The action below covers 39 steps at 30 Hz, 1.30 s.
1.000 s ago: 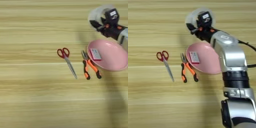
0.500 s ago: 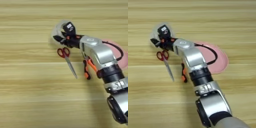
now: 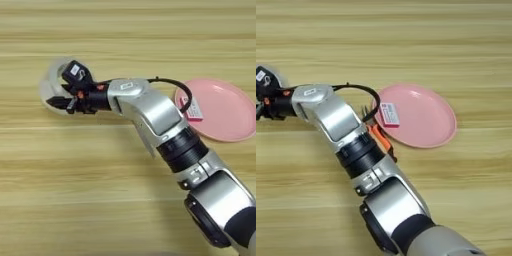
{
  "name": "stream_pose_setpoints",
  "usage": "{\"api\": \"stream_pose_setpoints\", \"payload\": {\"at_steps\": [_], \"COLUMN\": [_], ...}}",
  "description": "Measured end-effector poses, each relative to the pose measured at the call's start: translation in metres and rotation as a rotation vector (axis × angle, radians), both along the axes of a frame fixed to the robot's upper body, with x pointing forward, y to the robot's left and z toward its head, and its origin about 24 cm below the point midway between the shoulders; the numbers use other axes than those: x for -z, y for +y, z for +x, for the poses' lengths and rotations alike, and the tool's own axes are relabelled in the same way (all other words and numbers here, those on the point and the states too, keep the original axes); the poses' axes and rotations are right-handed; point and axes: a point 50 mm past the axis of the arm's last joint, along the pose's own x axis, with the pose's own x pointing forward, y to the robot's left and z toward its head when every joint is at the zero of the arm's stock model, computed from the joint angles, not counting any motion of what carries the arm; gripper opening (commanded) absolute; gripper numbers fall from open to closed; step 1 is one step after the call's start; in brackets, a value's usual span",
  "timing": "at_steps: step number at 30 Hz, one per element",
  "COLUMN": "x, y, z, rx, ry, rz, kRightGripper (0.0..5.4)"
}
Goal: Move the objects on the table
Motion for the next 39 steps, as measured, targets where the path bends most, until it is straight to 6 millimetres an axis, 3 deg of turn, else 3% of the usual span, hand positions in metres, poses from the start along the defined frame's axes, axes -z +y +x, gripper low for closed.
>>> {"api": "stream_pose_setpoints", "payload": {"at_steps": [9, 19, 24, 39], "x": [0.041, 0.052, 0.055, 0.052], "y": [-0.009, -0.016, -0.017, -0.027], "z": [-0.005, 0.006, 0.005, 0.008], "rx": [0.029, 0.059, 0.055, 0.123], "ry": [0.124, 0.111, 0.097, 0.011], "rz": [-0.095, -0.092, -0.094, -0.095], "kRightGripper": [1.32, 1.3, 2.03, 3.43]}}
